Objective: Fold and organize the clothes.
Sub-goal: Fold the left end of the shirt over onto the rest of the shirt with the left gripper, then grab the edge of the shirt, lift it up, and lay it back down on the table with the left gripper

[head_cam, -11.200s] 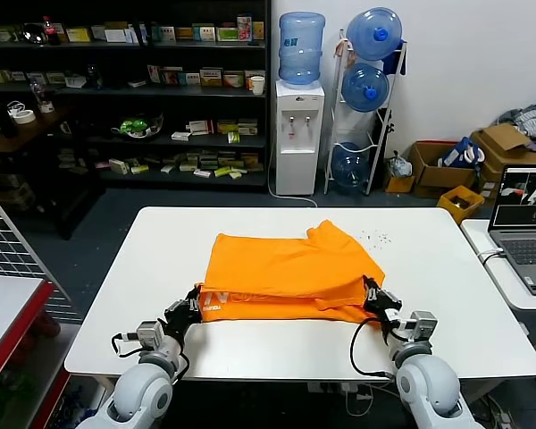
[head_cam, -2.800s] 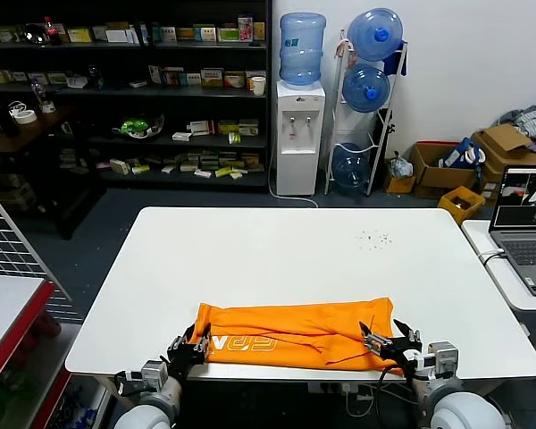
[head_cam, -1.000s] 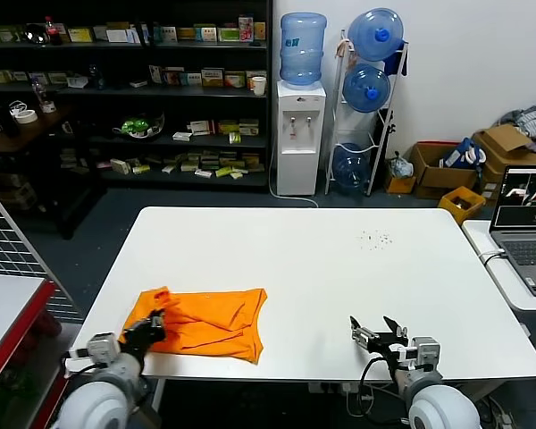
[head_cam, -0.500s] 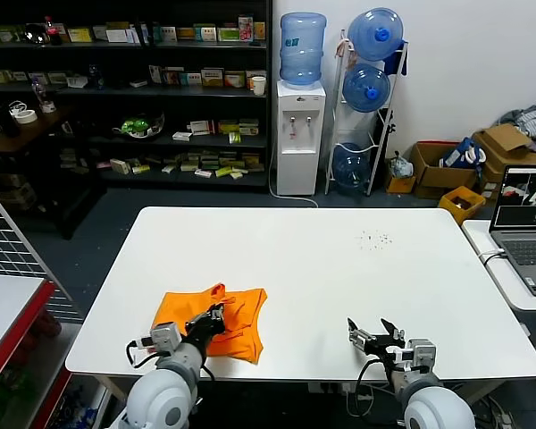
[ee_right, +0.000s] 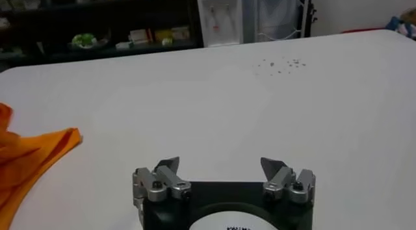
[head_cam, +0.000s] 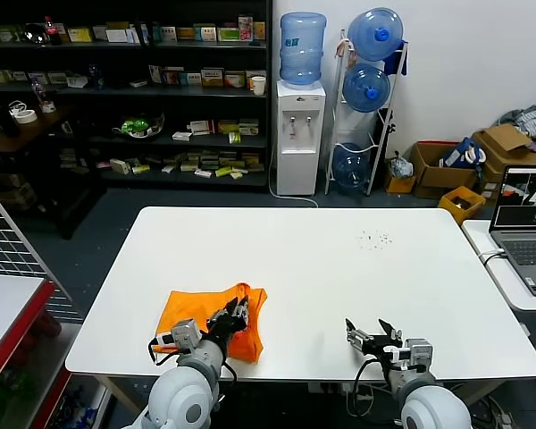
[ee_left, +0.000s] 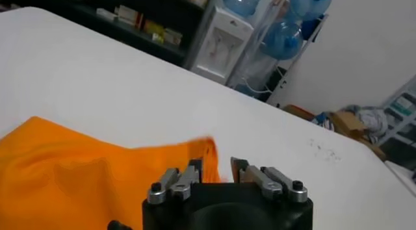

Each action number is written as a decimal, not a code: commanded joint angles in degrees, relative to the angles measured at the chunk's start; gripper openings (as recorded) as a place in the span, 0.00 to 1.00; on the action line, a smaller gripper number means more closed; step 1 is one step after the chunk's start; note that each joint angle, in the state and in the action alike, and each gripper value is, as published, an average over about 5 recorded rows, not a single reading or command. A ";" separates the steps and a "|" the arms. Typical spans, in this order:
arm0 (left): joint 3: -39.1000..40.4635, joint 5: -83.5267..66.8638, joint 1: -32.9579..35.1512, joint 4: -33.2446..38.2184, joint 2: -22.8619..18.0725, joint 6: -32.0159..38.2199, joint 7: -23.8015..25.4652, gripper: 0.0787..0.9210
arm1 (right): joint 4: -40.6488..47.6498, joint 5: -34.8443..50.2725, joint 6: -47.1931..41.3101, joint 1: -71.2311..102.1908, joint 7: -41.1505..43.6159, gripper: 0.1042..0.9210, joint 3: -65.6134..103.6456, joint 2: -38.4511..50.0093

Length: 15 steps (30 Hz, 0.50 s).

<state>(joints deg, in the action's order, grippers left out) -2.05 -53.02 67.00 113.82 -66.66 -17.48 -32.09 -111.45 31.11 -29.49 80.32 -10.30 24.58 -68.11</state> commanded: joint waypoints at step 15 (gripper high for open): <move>-22.58 -2.83 11.63 -14.64 25.40 5.48 25.32 0.86 | 0.67 -0.06 0.37 -0.74 0.48 0.88 -0.89 -0.27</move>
<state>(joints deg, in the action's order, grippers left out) -13.94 -55.20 73.15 111.34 -55.57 -14.98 -23.21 -110.94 31.09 -29.09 79.83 -9.83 24.07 -68.28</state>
